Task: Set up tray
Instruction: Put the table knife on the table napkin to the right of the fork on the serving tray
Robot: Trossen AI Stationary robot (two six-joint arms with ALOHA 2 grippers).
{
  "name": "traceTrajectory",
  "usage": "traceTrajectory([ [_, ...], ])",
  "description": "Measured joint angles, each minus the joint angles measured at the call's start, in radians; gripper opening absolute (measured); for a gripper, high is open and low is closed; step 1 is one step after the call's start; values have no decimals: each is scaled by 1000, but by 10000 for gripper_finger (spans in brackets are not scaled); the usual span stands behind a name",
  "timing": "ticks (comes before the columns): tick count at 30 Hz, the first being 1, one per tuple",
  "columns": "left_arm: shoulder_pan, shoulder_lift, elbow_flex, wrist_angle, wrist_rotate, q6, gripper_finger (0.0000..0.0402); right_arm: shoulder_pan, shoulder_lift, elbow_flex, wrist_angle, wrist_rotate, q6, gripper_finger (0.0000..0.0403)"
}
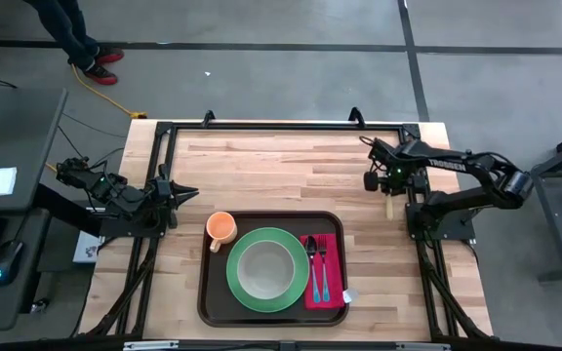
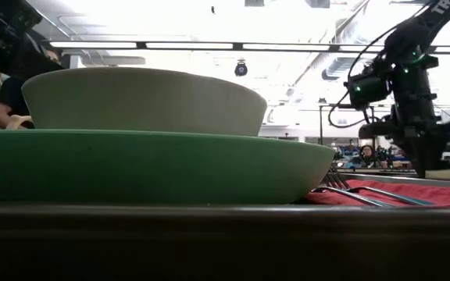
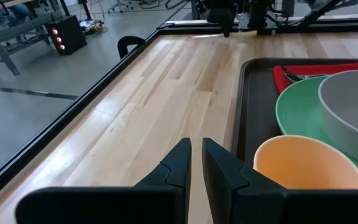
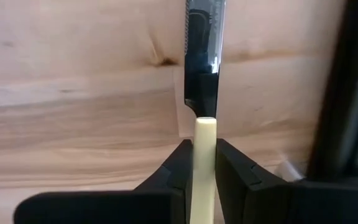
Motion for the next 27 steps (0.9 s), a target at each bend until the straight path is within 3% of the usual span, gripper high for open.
traceTrajectory([
  [13, 0, 0, 0, -11, 0, 0, 69, 78, 0, 208, -135, 44, 25, 38],
  [27, 0, 0, 0, -21, 1, 0, 69, 292, 0, 237, -180, -8, 234, 40],
])
